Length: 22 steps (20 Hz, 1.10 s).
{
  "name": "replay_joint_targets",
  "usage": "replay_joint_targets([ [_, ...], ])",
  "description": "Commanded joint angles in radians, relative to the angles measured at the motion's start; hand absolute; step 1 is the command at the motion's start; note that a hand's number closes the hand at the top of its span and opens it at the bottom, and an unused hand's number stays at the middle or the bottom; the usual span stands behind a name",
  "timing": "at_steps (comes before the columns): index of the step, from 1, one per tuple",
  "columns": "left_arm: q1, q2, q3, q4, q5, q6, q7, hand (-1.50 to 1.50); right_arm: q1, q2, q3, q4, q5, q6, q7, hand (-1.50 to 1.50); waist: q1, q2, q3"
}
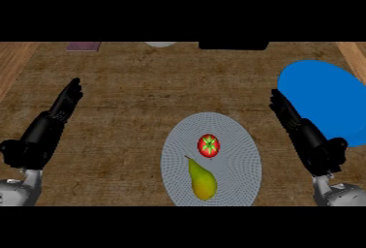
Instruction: Pick the tomato from the placemat and place it in the plate
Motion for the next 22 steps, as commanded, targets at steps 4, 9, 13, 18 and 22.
replay_joint_targets([
  [4, 0.086, -0.125, -0.037, 0.112, 0.051, 0.036, 0.094, 0.0, -0.309, 0.039, -0.071, 0.055, -0.092, 0.125, -0.078, 1.5, 0.036, 0.021, 0.005],
  [9, 0.103, -0.253, -0.076, 0.182, 0.113, 0.057, 0.144, 0.0, -0.382, -0.025, -0.123, 0.25, 0.167, -0.033, -0.196, 1.5, 0.026, 0.03, 0.004],
  [13, 0.103, -0.244, -0.053, 0.183, 0.129, 0.048, 0.188, 0.0, -0.371, 0.084, -0.175, 0.433, 0.058, 0.046, -0.487, -1.5, 0.009, 0.016, 0.006],
  [18, 0.164, -0.254, -0.043, 0.136, 0.123, 0.033, 0.174, 0.0, -0.466, 0.035, -0.205, 0.653, 0.104, 0.195, -0.646, -1.5, 0.001, 0.008, 0.005],
  [22, 0.137, -0.306, -0.067, 0.221, 0.086, 0.062, 0.146, 0.0, -0.506, -0.063, -0.113, 0.553, 0.189, 0.251, -0.456, -1.5, -0.009, 0.006, 0.003],
])
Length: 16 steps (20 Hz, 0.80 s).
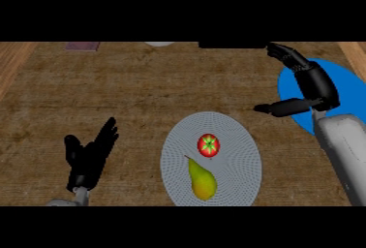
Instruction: Pick the tomato from the placemat and place it in the plate
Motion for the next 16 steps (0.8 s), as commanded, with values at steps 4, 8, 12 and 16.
replay_joint_targets([
  [4, -0.01, 0.004, 0.018, 0.024, -0.002, -0.001, 0.013, 0.0, -0.065, -0.123, 0.195, -0.044, 0.187, 0.158, 0.149, -1.5, -0.009, -0.005, -0.004],
  [8, 0.032, -0.007, 0.021, 0.023, 0.008, -0.02, -0.01, 0.0, -0.063, -0.137, 0.245, -0.145, 0.227, 0.222, 0.248, -1.5, -0.014, -0.006, -0.003],
  [12, 0.072, -0.018, 0.012, 0.004, -0.013, -0.016, -0.035, 0.0, -0.029, -0.108, 0.294, -0.278, 0.293, 0.211, 0.416, -1.5, -0.017, -0.008, -0.002],
  [16, -0.008, 0.003, 0.063, 0.015, 0.001, -0.036, 0.024, 0.0, -0.056, 0.015, 0.333, -0.298, 0.361, 0.198, 0.536, -1.5, -0.012, -0.004, -0.002],
])
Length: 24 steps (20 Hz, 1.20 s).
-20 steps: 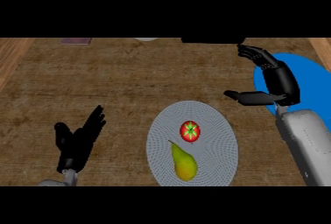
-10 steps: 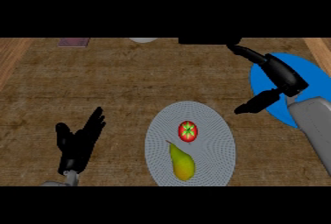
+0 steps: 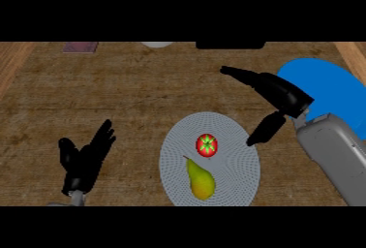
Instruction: Pick the tomato from the placemat and place it in the plate
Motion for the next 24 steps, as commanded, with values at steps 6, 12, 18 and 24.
replay_joint_targets([
  [6, -0.002, -0.033, 0.018, 0.017, -0.028, -0.012, 0.014, 0.0, 0.177, 0.1, 0.085, -0.226, 0.195, -0.034, 0.19, -1.5, -0.004, 0.003, -0.002],
  [12, 0.019, -0.043, 0.031, 0.008, -0.035, -0.04, 0.013, 0.0, 0.144, 0.206, 0.091, -0.133, 0.238, 0.06, 0.236, -1.5, 0.003, 0.004, -0.002],
  [18, -0.05, -0.063, 0.076, 0.076, -0.05, -0.064, -0.005, 0.0, 0.197, 0.32, 0.119, -0.103, 0.351, 0.018, 0.219, -1.5, 0.002, 0.005, -0.002],
  [24, 0.055, -0.093, 0.031, 0.001, -0.093, -0.057, -0.009, 0.0, 0.15, 0.287, 0.063, -0.009, 0.453, 0.033, 0.176, -1.5, 0.007, 0.006, -0.002],
])
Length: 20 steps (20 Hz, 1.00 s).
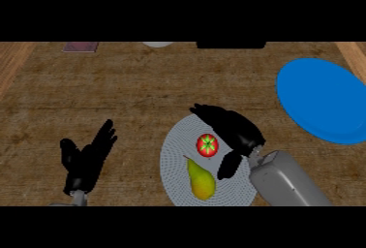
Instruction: Pick the tomato from the placemat and place it in the plate
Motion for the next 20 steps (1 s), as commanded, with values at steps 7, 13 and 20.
replay_joint_targets([
  [7, -0.013, -0.041, 0.032, 0.025, -0.039, -0.01, 0.017, 0.0, -0.019, 0.087, -0.055, 0.122, 0.185, -0.021, -0.038, -1.5, -0.001, 0.002, -0.003],
  [13, -0.032, -0.041, 0.059, -0.004, -0.029, -0.035, 0.056, 0.0, -0.019, 0.116, -0.064, 0.195, 0.234, 0.005, -0.088, -1.5, -0.001, 0.002, -0.003],
  [20, 0.014, -0.048, 0.024, -0.081, -0.065, -0.019, 0.102, 0.0, -0.093, 0.112, -0.036, 0.406, 0.331, -0.082, -0.253, 1.5, 0.005, 0.003, -0.002],
])
